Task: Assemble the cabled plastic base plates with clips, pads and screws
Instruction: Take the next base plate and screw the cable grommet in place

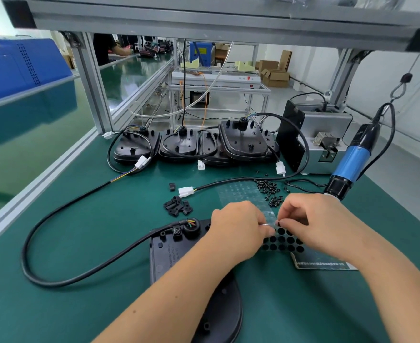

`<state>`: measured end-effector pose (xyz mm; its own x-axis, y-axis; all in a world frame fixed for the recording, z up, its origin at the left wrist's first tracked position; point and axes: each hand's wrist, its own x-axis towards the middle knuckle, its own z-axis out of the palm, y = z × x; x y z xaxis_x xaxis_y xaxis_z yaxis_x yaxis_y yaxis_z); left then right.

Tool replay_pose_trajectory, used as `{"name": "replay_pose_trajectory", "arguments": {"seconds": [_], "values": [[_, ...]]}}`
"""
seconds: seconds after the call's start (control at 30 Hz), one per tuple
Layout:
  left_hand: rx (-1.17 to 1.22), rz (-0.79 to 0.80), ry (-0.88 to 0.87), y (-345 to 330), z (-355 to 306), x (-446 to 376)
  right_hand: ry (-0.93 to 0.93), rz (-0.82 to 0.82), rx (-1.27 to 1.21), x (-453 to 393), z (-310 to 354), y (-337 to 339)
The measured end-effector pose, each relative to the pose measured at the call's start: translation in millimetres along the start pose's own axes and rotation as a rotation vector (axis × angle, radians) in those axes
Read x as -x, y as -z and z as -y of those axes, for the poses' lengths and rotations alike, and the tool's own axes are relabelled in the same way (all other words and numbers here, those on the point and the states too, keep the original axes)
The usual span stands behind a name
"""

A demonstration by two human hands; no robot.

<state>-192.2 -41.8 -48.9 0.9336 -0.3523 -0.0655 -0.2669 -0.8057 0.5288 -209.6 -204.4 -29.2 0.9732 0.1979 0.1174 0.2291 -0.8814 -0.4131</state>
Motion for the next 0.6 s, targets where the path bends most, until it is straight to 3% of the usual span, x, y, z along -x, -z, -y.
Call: {"name": "replay_pose_trajectory", "arguments": {"seconds": [0.4,0.6], "values": [[-0.087,0.080,0.017,4,-2,3,0.030,-0.062,-0.014,9,-3,-4],[-0.294,0.179,-0.030,-1,-12,7,0.047,-0.206,-0.448,14,5,14]]}}
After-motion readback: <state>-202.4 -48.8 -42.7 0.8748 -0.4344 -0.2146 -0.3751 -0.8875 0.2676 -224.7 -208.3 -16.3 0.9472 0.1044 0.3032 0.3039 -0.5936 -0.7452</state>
